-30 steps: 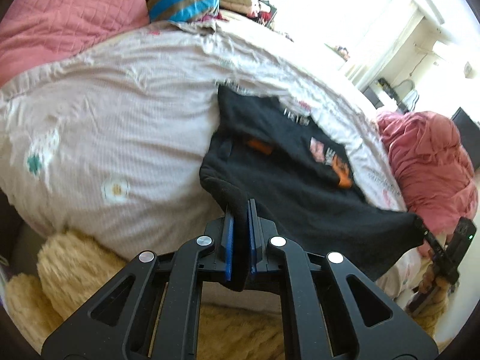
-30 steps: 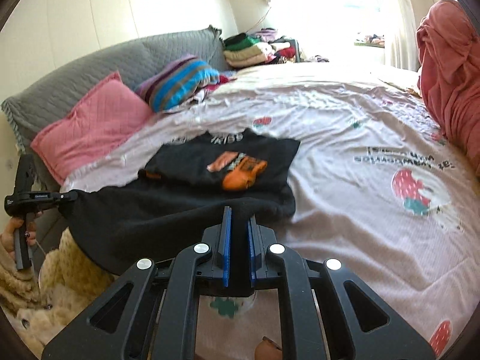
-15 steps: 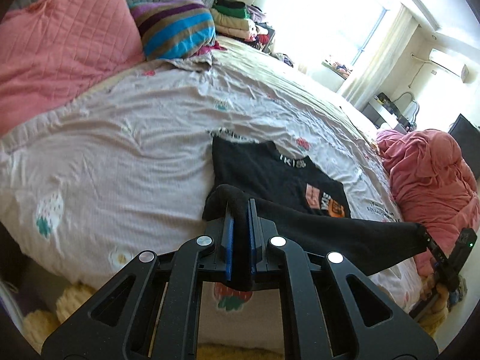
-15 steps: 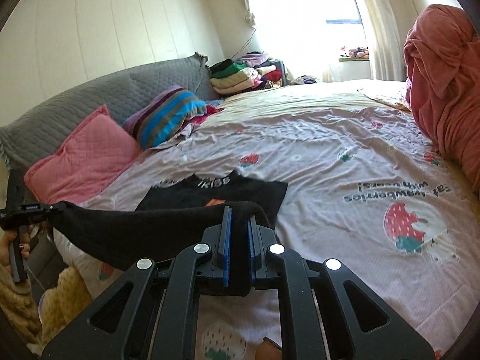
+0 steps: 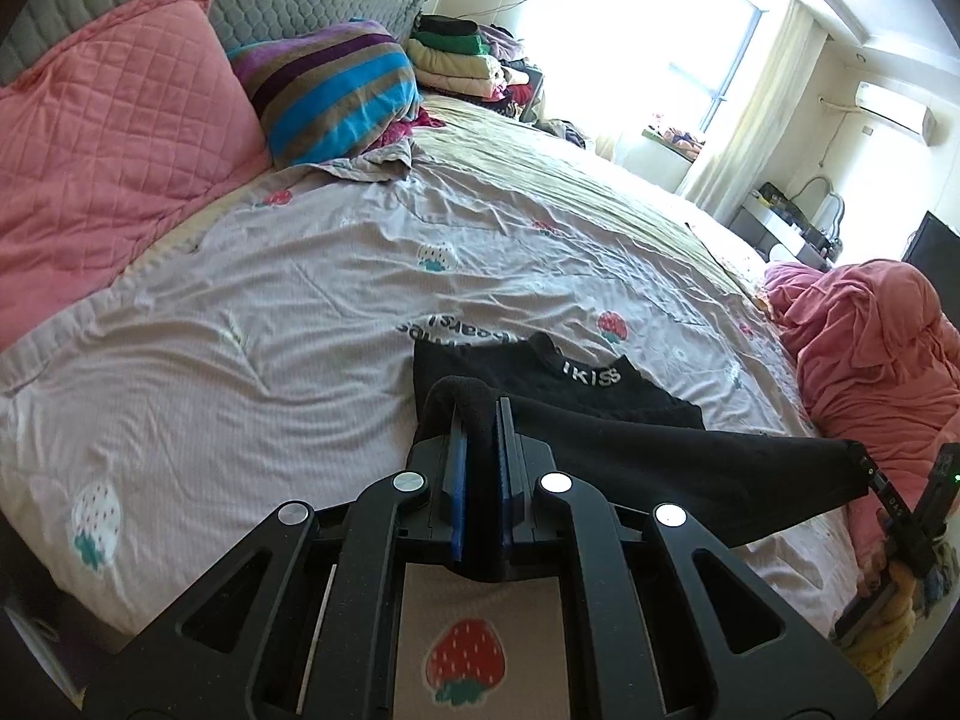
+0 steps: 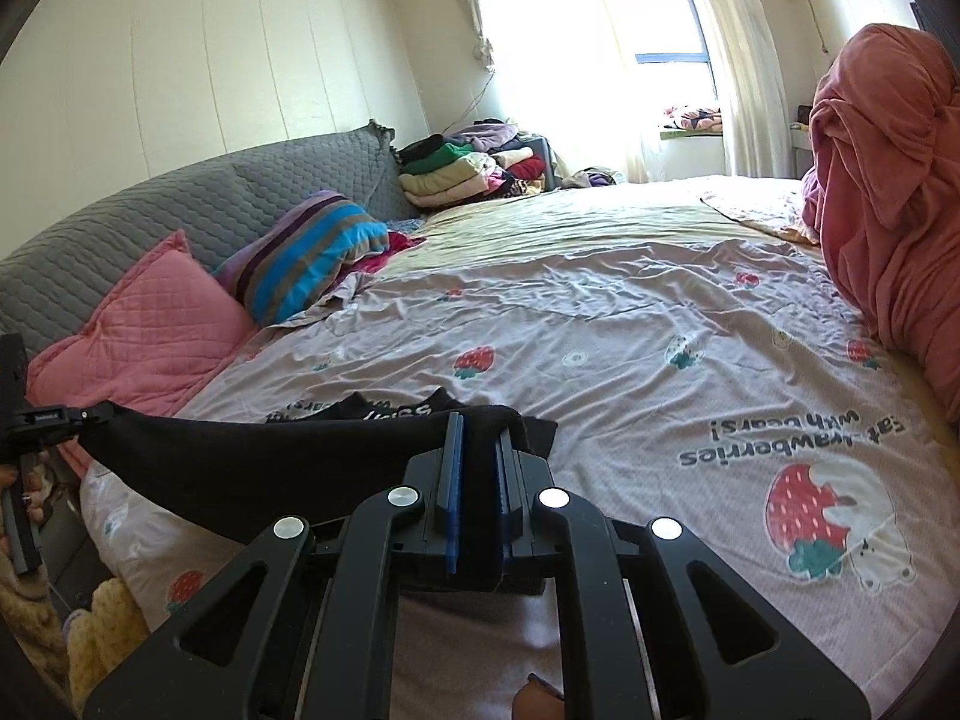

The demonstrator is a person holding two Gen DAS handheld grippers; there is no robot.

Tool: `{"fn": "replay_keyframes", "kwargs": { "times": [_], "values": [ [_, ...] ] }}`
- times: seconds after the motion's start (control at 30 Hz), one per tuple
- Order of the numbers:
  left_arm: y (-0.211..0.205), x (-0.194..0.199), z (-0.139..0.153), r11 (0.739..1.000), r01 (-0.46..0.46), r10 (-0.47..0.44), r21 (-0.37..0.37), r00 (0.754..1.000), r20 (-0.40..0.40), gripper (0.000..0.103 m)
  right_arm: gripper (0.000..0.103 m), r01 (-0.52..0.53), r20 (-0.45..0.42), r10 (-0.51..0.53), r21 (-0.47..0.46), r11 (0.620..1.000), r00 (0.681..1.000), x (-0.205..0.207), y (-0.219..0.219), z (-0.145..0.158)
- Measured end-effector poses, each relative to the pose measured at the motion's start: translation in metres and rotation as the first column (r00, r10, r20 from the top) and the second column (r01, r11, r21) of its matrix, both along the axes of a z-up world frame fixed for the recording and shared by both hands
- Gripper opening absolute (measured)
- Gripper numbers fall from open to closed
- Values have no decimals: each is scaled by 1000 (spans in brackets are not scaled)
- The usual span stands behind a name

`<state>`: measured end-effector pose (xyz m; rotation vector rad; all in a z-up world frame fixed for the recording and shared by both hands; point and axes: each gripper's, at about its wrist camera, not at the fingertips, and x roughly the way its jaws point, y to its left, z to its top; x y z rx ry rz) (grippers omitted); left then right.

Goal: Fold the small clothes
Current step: 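Lift the hem with both tools, fold it toward the collar, release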

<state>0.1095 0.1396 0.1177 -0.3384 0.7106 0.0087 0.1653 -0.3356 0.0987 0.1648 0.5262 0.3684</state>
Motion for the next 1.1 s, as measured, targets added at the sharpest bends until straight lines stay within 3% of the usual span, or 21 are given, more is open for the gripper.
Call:
{"fn": "replay_keyframes", "kwargs": {
  "times": [0.17, 1.1],
  "values": [
    [-2, 20, -6, 999, -6, 7, 47, 1000, -9, 2, 8, 14, -4, -14, -14, 1000, 1000, 19, 5, -3],
    [6, 86, -66, 996, 3, 6, 93, 996, -93, 3, 8, 59, -105, -72, -118, 991, 992, 90, 32, -54]
  ]
}}
